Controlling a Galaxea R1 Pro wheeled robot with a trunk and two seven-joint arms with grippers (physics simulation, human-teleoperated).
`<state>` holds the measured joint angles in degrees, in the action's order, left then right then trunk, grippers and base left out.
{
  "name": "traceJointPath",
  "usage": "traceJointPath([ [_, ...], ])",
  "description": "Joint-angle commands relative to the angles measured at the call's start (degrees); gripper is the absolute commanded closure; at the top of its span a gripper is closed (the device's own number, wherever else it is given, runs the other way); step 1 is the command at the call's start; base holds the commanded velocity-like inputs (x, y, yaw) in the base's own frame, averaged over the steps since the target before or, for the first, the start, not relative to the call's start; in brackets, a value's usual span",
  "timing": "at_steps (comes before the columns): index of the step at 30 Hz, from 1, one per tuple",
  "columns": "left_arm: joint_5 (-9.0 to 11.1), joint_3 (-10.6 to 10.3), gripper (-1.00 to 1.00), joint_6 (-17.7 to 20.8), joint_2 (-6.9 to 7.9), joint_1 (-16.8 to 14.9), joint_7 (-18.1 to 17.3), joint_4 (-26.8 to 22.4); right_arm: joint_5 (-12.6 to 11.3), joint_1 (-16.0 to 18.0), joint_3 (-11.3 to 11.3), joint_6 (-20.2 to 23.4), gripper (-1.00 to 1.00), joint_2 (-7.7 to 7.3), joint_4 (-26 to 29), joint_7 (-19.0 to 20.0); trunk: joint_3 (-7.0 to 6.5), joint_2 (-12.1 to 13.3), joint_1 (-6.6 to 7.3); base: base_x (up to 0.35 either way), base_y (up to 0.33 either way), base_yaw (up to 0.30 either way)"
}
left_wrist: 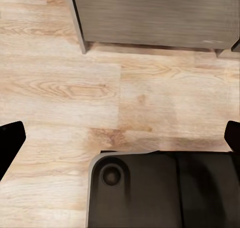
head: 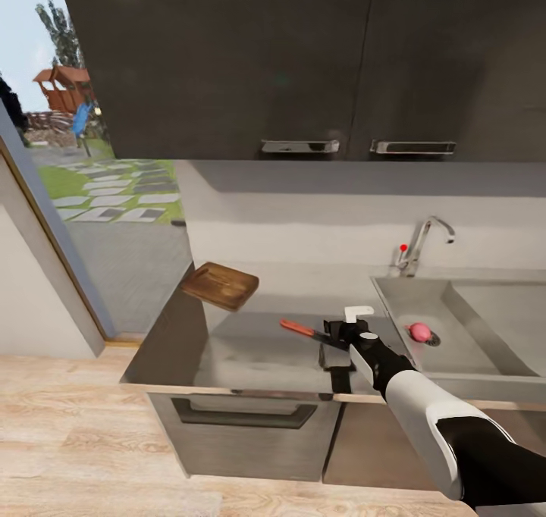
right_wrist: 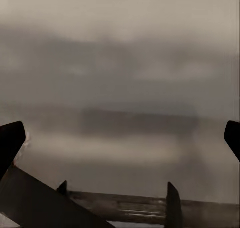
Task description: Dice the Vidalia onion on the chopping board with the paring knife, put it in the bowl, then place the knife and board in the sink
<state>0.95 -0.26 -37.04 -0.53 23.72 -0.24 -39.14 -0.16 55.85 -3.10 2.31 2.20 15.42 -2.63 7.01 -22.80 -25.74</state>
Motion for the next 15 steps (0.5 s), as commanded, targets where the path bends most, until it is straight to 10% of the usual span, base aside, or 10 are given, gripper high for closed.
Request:
traceJointPath([
  [1,0.1,-0.02,-1.0,-0.06,0.0,0.01,-0.02,-0.06,-0.02,0.05,-0.33,0.24,-1.0,0.0,0.05,-0.27,0.2,-0.12,-0.04,0.073,0.146,0.0],
  [15,0.1,-0.03,-1.0,-0.05,0.0,0.01,-0.02,-0.06,-0.02,0.05,-0.33,0.24,-1.0,-0.08,0.05,-0.27,0.73,-0.12,-0.04,0.04,0.027,0.0],
])
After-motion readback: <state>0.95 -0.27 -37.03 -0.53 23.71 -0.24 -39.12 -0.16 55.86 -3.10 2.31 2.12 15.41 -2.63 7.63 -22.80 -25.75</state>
